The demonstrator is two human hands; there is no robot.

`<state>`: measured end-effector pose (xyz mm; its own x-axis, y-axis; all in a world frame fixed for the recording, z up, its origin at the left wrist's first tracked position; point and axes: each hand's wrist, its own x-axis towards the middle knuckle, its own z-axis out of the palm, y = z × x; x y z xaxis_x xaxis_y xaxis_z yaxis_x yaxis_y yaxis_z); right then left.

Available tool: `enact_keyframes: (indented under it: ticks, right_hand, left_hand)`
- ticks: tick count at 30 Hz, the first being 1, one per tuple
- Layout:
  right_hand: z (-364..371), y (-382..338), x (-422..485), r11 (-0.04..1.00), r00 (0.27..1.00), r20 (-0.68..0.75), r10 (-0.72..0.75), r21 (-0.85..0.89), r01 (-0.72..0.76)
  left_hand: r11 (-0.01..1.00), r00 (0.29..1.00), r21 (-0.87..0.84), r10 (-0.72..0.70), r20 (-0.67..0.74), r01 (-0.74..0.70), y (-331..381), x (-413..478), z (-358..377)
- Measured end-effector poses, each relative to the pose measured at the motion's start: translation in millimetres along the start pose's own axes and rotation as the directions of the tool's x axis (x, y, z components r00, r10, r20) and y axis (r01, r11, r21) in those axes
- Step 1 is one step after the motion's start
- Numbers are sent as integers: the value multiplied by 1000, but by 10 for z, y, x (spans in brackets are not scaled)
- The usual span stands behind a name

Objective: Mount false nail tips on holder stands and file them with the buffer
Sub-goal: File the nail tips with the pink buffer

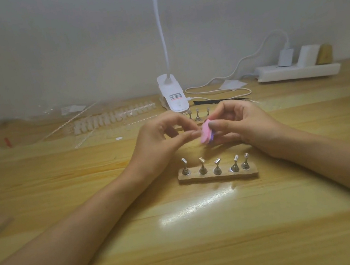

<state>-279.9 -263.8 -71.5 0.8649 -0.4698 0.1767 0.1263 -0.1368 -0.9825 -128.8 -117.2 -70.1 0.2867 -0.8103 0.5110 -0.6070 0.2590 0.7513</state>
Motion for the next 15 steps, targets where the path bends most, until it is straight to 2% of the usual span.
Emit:
enact_keyframes:
  ticks: [1, 3, 5, 7, 9, 11, 13, 15]
  right_hand:
    - [0, 0, -8, 1000, 1000, 18, 5, -19, -5]
    - [8, 4, -25, 998, 998, 56, 7, -67, -4]
    - [13, 11, -23, 999, 1000, 9, -9, -47, 9]
    - [1, 10, -13, 1000, 999, -50, -11, 17, 12]
    - [-1, 5, -19, 1000, 1000, 7, -3, 9, 3]
    - [13, 9, -31, 999, 999, 54, -4, -35, 6]
    - [18, 14, -22, 1000, 1000, -16, -22, -10, 22]
    - [7, 11, -18, 999, 998, -53, -30, 12, 31]
  left_hand:
    - [1000, 999, -3, -12, -36, 12, -6, 8, -4]
    - [999, 1000, 43, -2, -1, 2, 2, 13, 0]
    - [999, 996, 34, -5, 85, 2, 14, 7, 5]
    - [998, 997, -43, -37, 68, 40, 13, 2, -7]
    - [993, 997, -86, -76, -1, 76, -1, 8, -18]
    - [995, 997, -52, -79, 17, 79, 4, 8, -13]
    - [996, 995, -35, -76, 63, 79, 17, 4, -1]
    - [992, 994, -73, -104, 24, 106, -1, 6, -4]
